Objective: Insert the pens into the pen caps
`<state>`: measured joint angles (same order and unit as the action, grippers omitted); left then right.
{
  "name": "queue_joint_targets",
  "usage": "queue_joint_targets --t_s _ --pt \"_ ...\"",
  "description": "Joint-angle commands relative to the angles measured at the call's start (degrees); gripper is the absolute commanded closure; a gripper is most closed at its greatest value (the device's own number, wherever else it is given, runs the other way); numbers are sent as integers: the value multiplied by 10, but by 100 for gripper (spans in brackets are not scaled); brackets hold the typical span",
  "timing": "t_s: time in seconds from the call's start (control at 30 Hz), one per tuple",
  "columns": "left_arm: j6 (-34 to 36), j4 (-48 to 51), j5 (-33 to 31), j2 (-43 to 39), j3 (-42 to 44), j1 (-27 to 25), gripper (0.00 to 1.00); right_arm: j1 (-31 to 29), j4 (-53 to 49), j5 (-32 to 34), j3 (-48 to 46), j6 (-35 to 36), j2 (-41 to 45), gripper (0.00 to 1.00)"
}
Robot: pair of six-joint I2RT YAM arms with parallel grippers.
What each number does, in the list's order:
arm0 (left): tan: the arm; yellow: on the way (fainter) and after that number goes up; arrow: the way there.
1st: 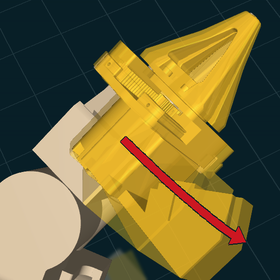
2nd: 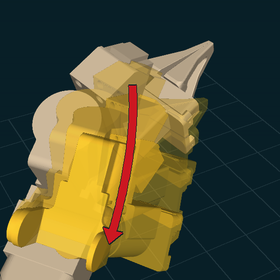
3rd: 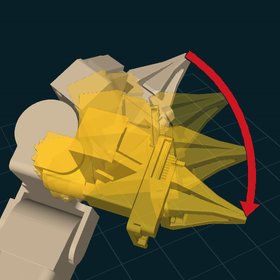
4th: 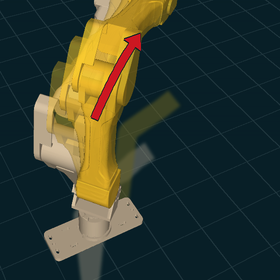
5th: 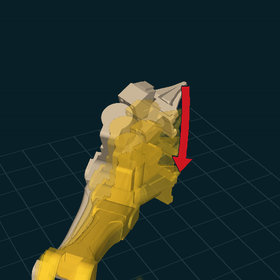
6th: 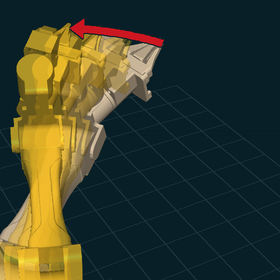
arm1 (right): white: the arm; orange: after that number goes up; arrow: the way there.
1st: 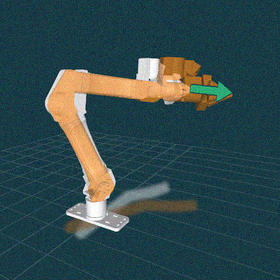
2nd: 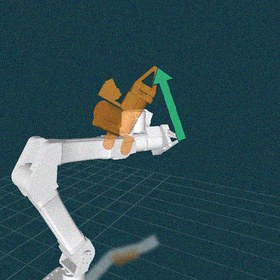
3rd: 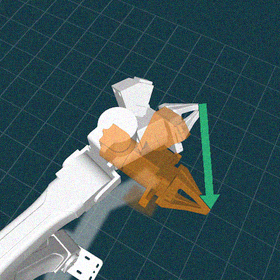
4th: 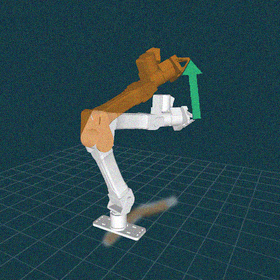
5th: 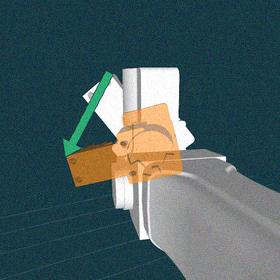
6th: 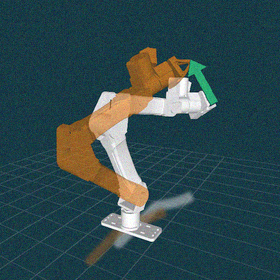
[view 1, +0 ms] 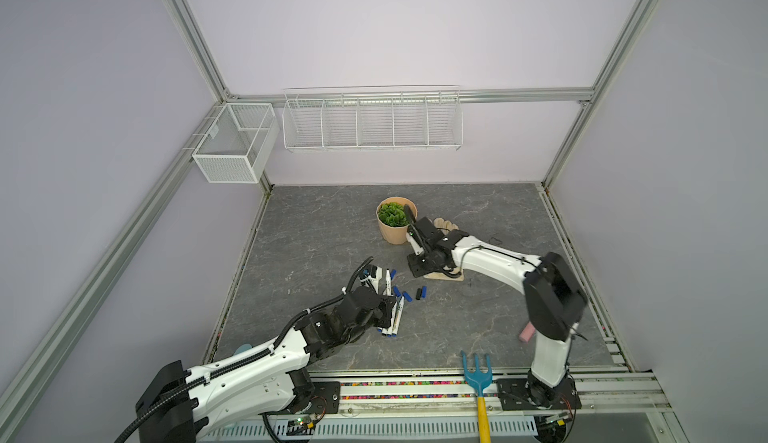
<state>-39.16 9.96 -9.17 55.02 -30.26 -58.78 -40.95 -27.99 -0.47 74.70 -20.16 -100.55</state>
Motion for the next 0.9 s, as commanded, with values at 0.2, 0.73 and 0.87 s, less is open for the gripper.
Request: queue_joint_targets --t_s 0.2,0.73,0.87 --pt "37 -93 82 116 -80 1 100 62 244 -239 -206 -53 258 92" --pt "44 -97 97 187 -136 -2 100 77 372 -240 -267 -117 283 93" --pt "42 -97 98 186 -134 -2 100 78 360 -243 -247 -108 262 93"
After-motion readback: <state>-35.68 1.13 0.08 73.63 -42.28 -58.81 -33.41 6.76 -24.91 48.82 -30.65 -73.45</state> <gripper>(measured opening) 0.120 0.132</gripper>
